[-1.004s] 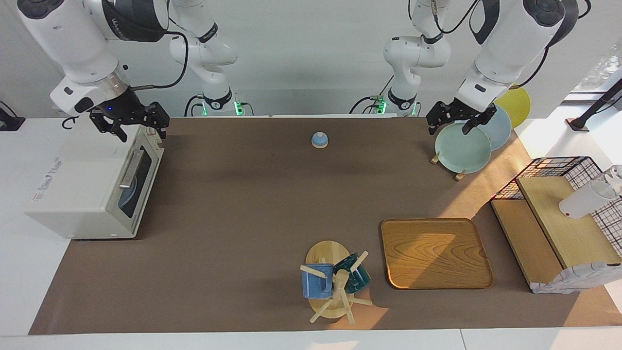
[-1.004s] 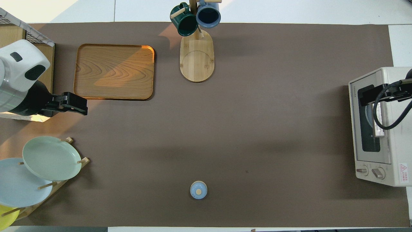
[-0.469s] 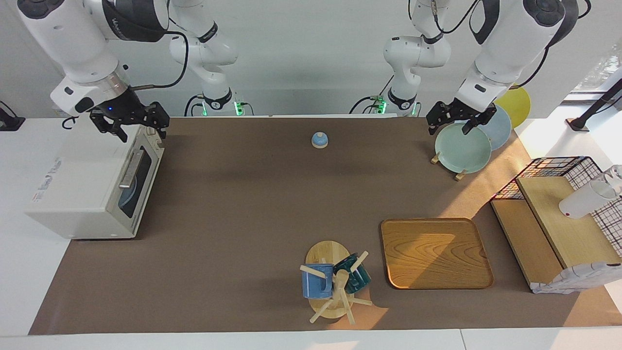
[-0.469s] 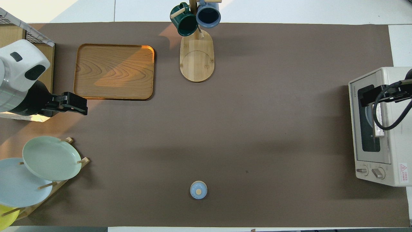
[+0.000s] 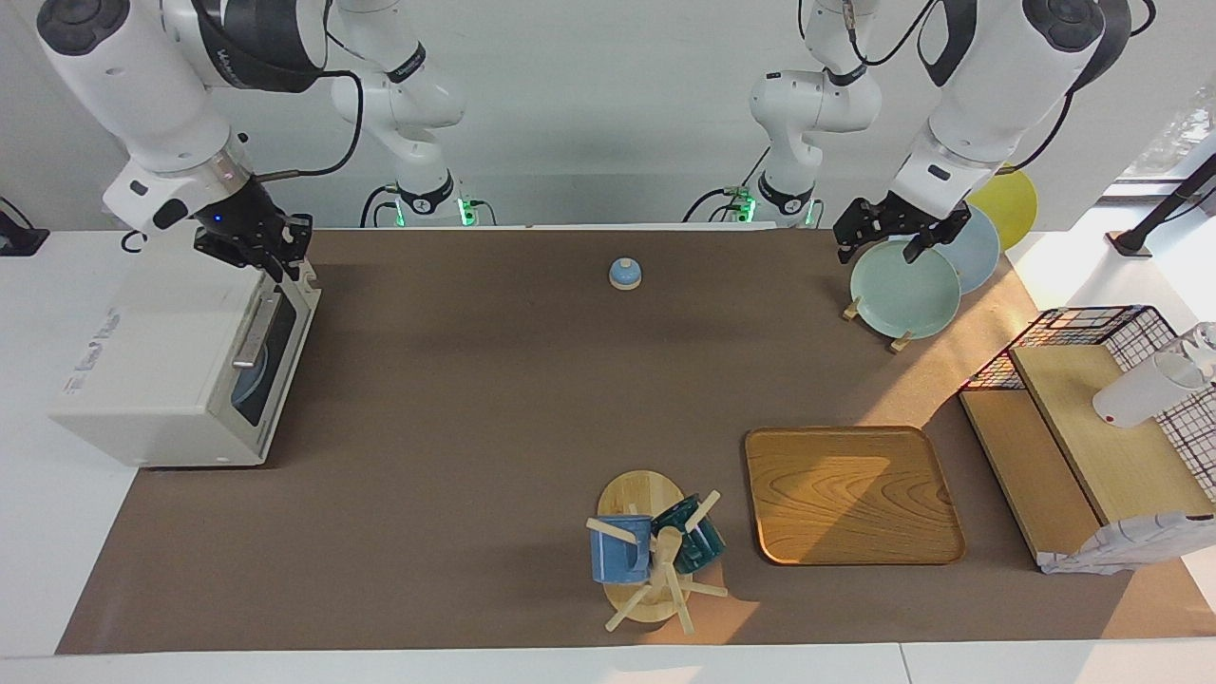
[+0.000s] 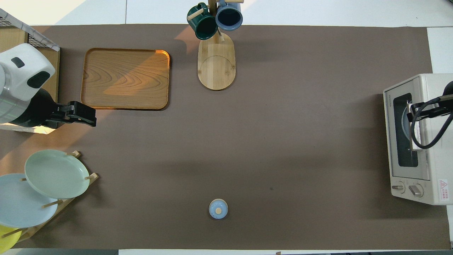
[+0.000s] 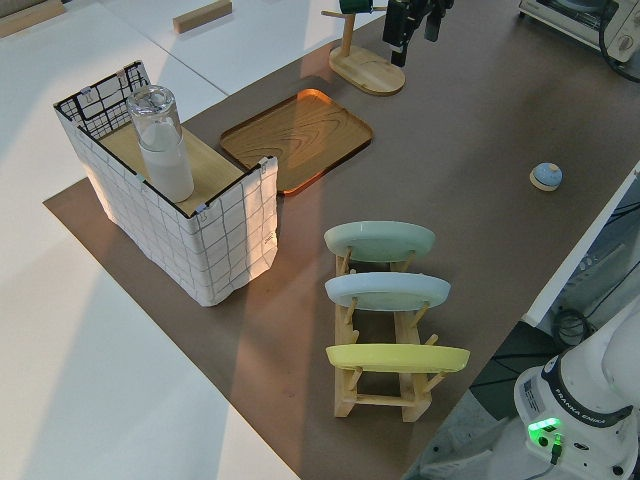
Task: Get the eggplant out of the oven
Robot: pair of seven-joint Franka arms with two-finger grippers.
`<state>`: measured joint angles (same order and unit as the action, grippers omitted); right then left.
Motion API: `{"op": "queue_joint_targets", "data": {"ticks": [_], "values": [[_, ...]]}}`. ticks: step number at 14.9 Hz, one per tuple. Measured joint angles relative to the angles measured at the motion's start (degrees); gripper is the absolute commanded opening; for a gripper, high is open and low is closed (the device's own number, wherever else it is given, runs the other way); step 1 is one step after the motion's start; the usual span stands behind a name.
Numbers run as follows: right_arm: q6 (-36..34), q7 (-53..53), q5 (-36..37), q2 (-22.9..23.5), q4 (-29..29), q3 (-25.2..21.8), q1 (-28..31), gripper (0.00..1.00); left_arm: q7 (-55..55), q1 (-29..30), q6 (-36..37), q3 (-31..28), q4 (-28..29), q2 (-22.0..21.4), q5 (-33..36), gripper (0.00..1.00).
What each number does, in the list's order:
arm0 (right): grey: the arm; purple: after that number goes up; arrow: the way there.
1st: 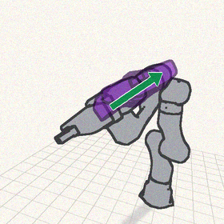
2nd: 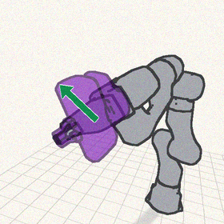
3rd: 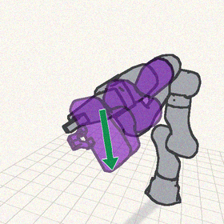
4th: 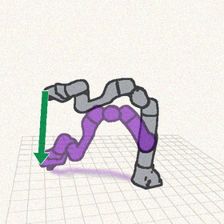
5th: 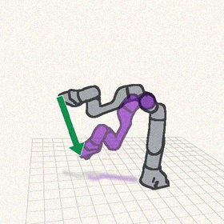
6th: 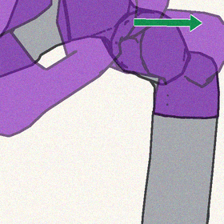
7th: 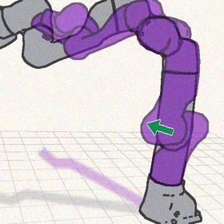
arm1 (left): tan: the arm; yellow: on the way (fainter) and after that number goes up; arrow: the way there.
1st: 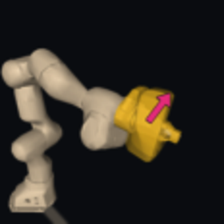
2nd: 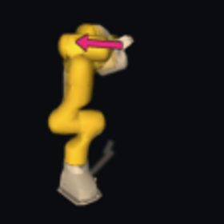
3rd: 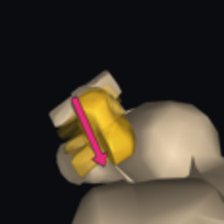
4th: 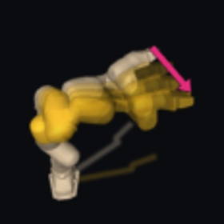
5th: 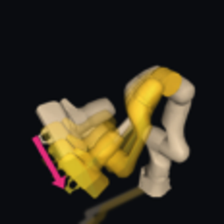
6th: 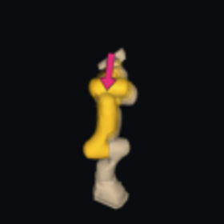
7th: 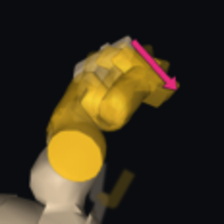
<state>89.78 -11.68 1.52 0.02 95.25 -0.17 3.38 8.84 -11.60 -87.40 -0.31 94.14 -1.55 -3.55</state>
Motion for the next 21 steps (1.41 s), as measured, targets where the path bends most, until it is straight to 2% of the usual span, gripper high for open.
{"op": "queue_joint_targets", "data": {"ticks": [3, 5, 9, 16, 21], "values": [[6.2, 0.7, 5.9, -2.4, 7.0, -0.3, 0.1, 0.0, 0.0, 0.0, 0.0, 0.0, 0.0, 0.0, 0.0, 1.0], [9.4, 1.3, 7.4, -3.6, 10.8, -0.4, 1.3, 0.0, 0.0, 0.0, 0.0, 0.0, 0.0, 0.0, 0.0, 1.0], [14.8, 1.3, 11.1, -3.8, 16.2, -0.5, 3.2, 0.0, 0.0, 0.0, 0.0, 0.0, 0.0, 0.0, 0.0, 1.0], [19.0, 1.4, 11.6, -2.7, 19.2, -0.5, 5.3, 0.0, 0.0, 0.0, 0.0, 0.0, 0.0, 0.0, 0.0, 1.0], [20.5, 1.4, 11.6, -3.5, 20.5, -0.3, 5.3, 0.0, 0.0, 0.0, 0.0, 0.0, 0.0, 0.0, 0.0, 1.0]]}}
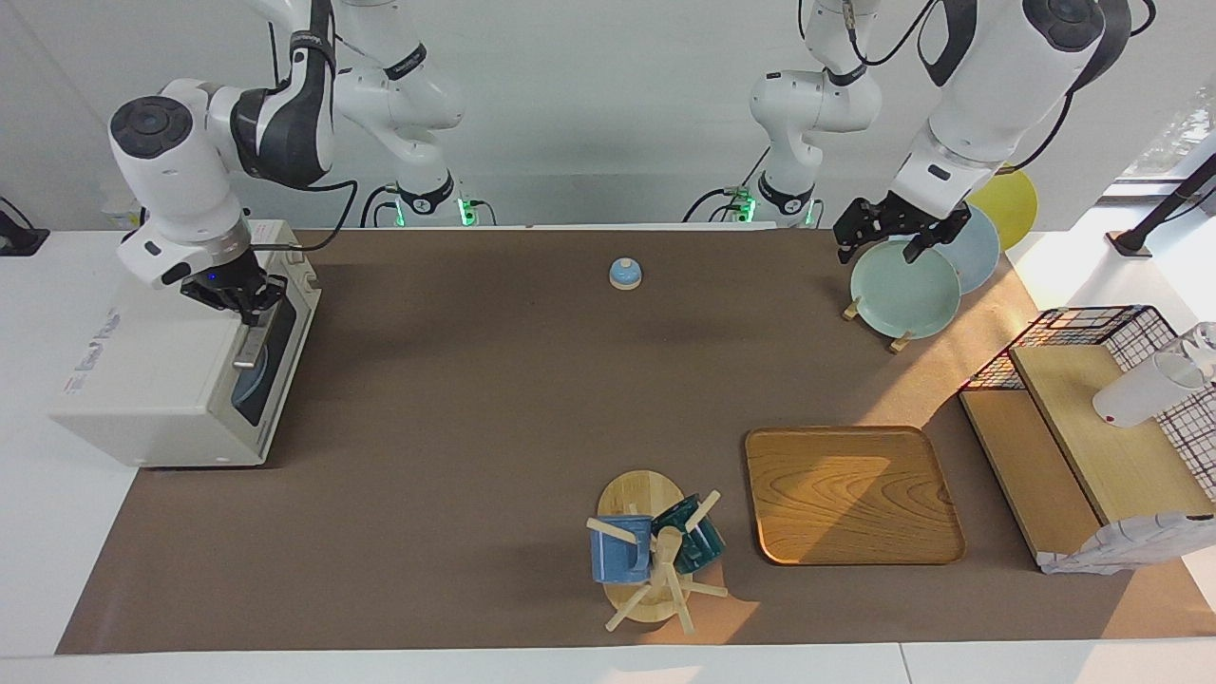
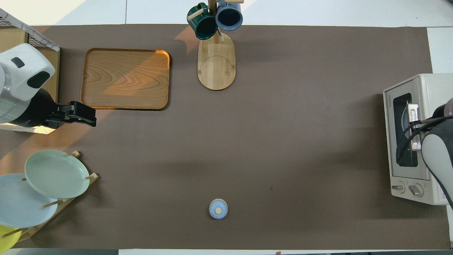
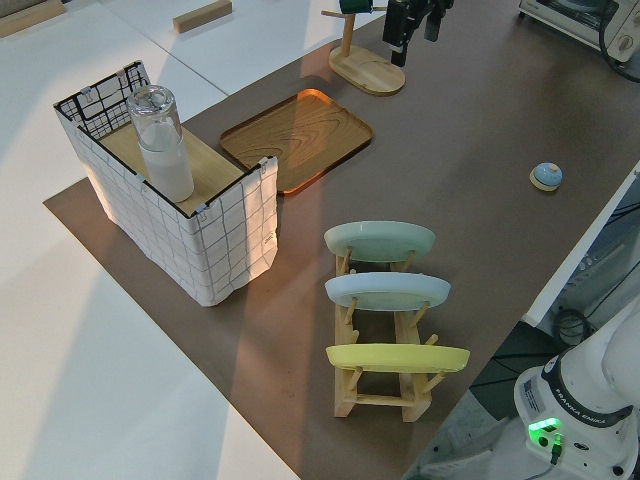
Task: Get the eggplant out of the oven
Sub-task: 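Reach the right gripper into the toaster oven and grasp the blue plate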
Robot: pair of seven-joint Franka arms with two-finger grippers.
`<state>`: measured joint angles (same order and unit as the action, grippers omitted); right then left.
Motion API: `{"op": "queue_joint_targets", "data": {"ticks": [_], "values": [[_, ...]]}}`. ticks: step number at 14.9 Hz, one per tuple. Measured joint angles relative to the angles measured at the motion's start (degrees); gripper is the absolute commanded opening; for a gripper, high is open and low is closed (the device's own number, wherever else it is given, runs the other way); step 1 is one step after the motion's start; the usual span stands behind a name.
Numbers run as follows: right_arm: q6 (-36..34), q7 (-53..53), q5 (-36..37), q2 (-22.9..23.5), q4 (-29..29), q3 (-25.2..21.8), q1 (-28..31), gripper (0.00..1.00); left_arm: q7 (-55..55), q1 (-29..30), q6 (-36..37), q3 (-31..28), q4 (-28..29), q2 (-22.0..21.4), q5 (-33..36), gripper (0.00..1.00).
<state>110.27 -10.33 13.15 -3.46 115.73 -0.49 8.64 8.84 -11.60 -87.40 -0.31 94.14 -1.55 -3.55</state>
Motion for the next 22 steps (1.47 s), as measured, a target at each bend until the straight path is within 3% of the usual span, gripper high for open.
{"op": "queue_joint_targets", "data": {"ticks": [6, 13, 22], "values": [[3.1, 4.5, -0.1, -0.2, 3.6, 0.9, -4.6, 0.0, 0.0, 0.0, 0.0, 0.0, 0.0, 0.0, 0.0, 1.0], [4.9, 4.7, -2.5, 0.9, 4.7, 1.6, -5.8, 0.0, 0.0, 0.0, 0.0, 0.0, 0.0, 0.0, 0.0, 1.0], [17.4, 10.1, -5.4, 5.9, 11.3, 2.0, -9.8, 0.0, 0.0, 0.0, 0.0, 0.0, 0.0, 0.0, 0.0, 1.0]]}}
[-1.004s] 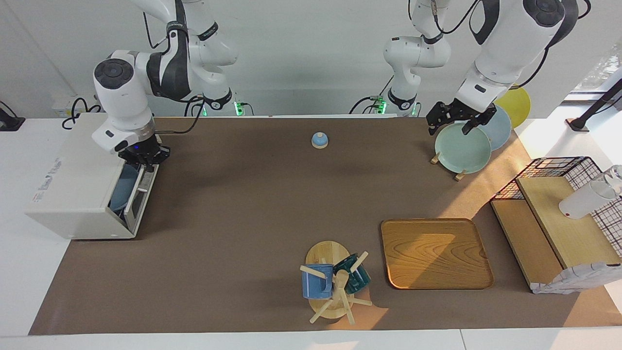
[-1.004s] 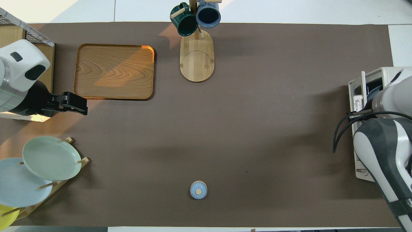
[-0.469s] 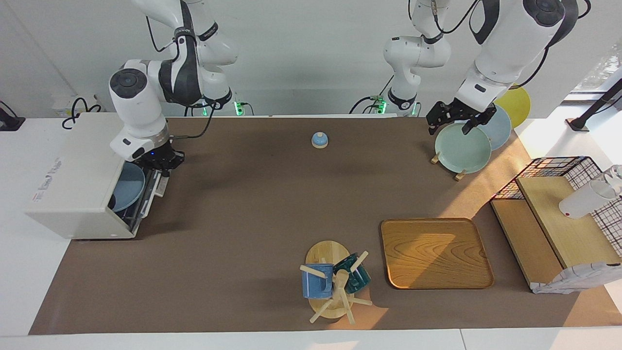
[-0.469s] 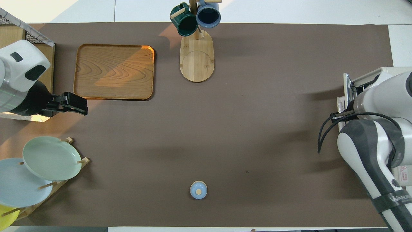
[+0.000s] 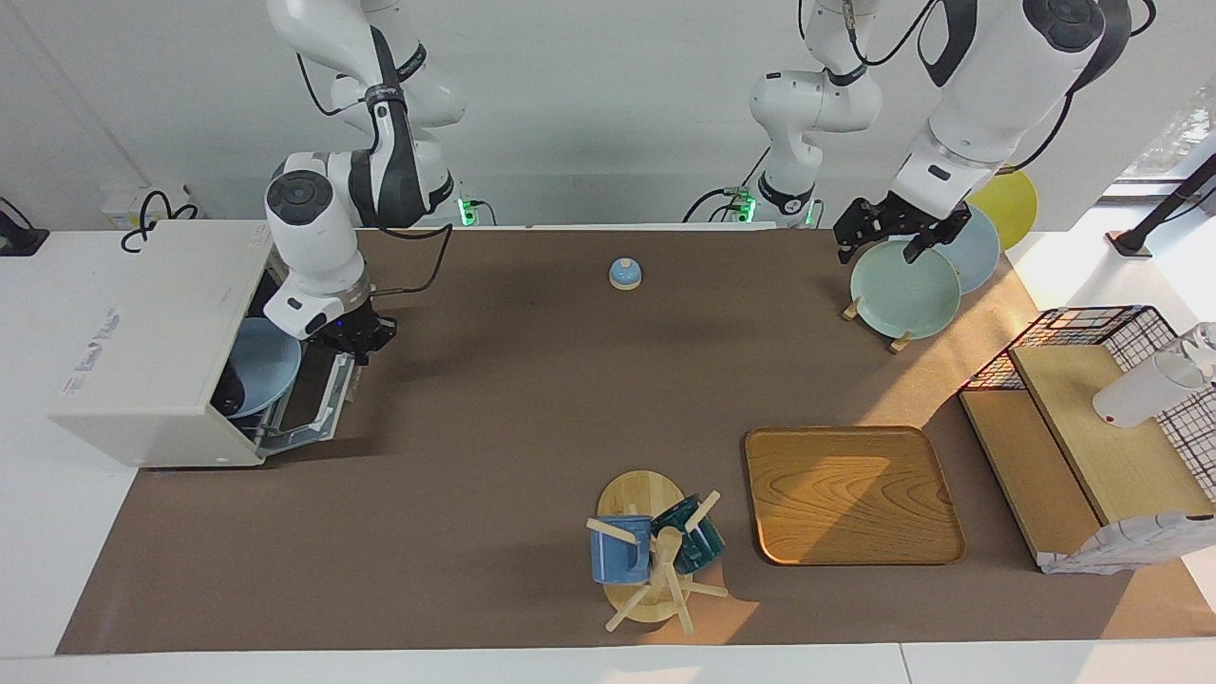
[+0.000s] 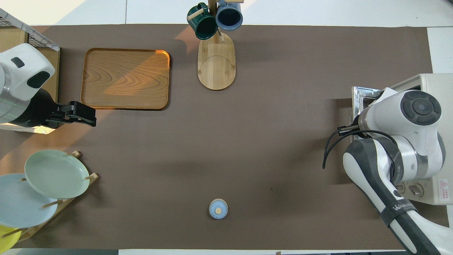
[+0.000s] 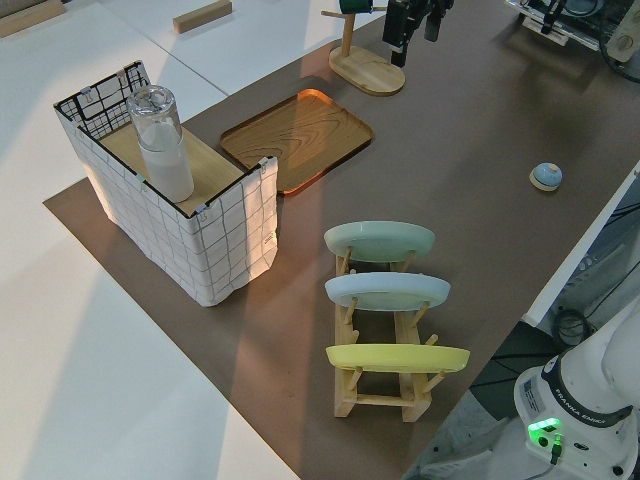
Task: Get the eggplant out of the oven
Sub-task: 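Reach the right gripper into the toaster oven and grasp the blue plate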
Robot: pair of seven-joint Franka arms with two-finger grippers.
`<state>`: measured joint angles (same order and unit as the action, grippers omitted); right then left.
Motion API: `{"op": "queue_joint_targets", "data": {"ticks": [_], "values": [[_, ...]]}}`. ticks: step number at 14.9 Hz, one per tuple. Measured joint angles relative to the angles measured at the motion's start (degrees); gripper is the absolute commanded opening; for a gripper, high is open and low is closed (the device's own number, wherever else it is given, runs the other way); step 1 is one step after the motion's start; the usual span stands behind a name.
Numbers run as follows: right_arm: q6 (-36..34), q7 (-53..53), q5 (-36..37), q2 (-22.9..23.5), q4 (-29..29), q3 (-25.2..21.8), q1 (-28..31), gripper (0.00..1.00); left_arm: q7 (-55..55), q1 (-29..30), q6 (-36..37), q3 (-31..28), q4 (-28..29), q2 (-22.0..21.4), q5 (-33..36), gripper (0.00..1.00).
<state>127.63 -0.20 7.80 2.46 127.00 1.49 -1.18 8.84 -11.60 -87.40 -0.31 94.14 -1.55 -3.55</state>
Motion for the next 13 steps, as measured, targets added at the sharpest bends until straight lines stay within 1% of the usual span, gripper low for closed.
{"op": "queue_joint_targets", "data": {"ticks": [6, 10, 12, 13], "values": [[2.8, 2.0, -0.9, 1.3, 1.4, -0.1, -0.2, 0.0, 0.0, 0.0, 0.0, 0.0, 0.0, 0.0, 0.0, 1.0], [2.2, 6.6, -1.1, 1.3, 2.3, -0.7, -3.6, 0.0, 0.0, 0.0, 0.0, 0.0, 0.0, 0.0, 0.0, 1.0], [0.0, 6.9, -1.1, 1.1, 1.6, -0.7, -4.3, 0.0, 0.0, 0.0, 0.0, 0.0, 0.0, 0.0, 0.0, 1.0], [-2.0, 6.9, -1.1, 1.0, 0.5, -0.7, -4.3, 0.14, 0.0, 0.0, 0.0, 0.0, 0.0, 0.0, 0.0, 1.0]]}}
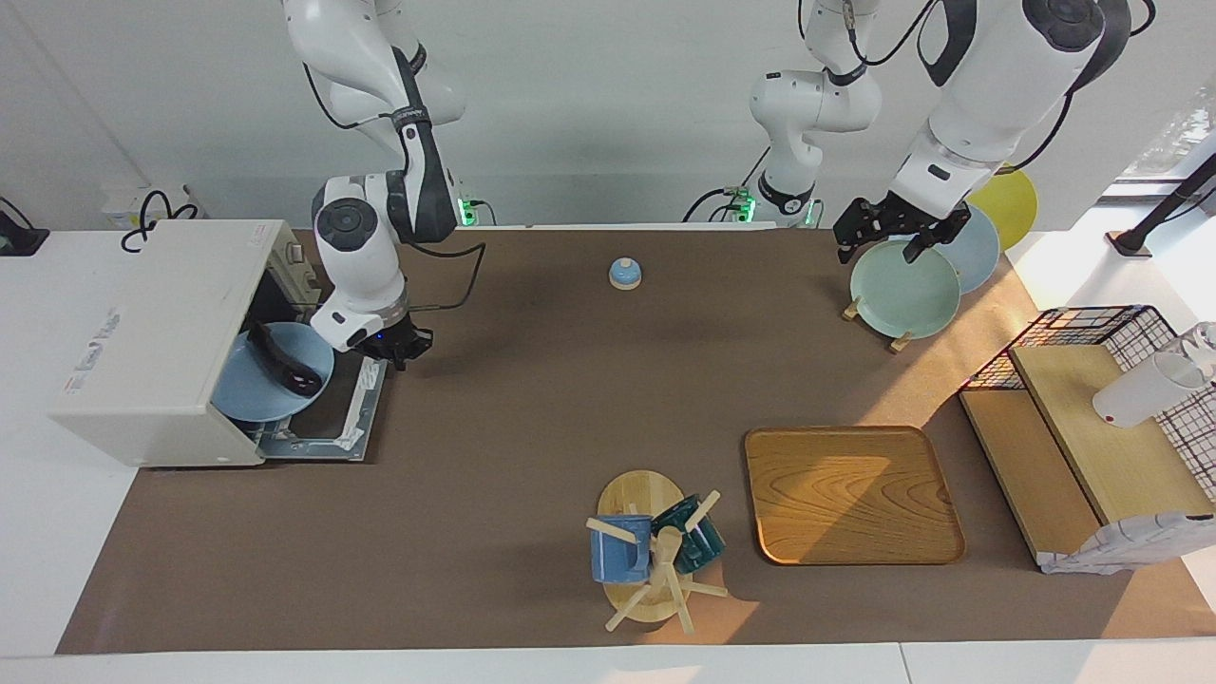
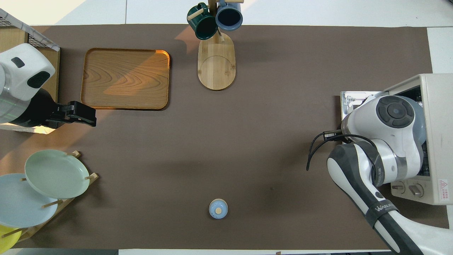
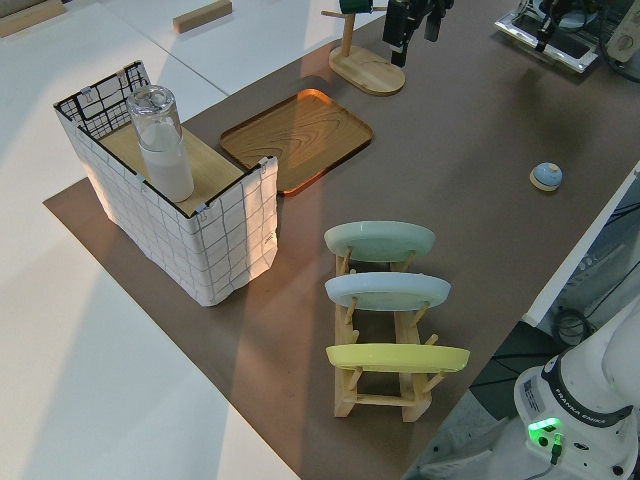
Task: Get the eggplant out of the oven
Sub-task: 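Reach the right gripper into the toaster oven and grasp the blue plate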
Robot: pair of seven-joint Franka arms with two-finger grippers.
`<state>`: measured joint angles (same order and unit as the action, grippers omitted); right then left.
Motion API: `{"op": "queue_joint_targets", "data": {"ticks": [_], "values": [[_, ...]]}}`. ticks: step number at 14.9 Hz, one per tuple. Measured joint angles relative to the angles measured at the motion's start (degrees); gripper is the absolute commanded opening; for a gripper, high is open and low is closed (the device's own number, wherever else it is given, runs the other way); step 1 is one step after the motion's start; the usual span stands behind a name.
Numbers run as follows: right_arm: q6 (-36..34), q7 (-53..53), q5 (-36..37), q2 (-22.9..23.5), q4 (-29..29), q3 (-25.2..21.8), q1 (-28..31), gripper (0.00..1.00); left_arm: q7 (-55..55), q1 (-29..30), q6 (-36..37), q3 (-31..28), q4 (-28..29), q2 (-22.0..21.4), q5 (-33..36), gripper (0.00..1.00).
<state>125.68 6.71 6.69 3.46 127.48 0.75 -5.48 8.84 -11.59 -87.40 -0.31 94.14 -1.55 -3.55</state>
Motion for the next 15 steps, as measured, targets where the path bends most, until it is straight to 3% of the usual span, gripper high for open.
{"op": "queue_joint_targets", "data": {"ticks": [1, 2, 8, 12, 13, 15], "values": [[-2.2, 0.0, 0.0, -0.1, -1.6, -0.2, 0.0, 0.61, 0.0, 0.0, 0.0, 0.0, 0.0, 0.0, 0.0, 1.0], [-4.4, 0.0, 0.0, -0.3, -3.3, -0.6, 0.1, 0.88, 0.0, 0.0, 0.0, 0.0, 0.0, 0.0, 0.0, 1.0], [-9.5, -9.0, 0.0, -2.1, -5.9, -1.4, 6.0, 0.87, 0.0, 0.0, 0.0, 0.0, 0.0, 0.0, 0.0, 1.0], [-9.2, -12.6, 0.0, -2.2, -4.7, -1.4, 8.1, 0.74, 0.0, 0.0, 0.0, 0.0, 0.0, 0.0, 0.0, 1.0], [-7.9, -12.6, 0.0, -2.3, -3.8, -1.4, 8.1, 0.67, 0.0, 0.0, 0.0, 0.0, 0.0, 0.0, 0.0, 1.0], [-5.1, -12.7, 0.0, -2.5, -1.8, -1.4, 8.2, 0.39, 0.0, 0.0, 0.0, 0.0, 0.0, 0.0, 0.0, 1.0]]}}
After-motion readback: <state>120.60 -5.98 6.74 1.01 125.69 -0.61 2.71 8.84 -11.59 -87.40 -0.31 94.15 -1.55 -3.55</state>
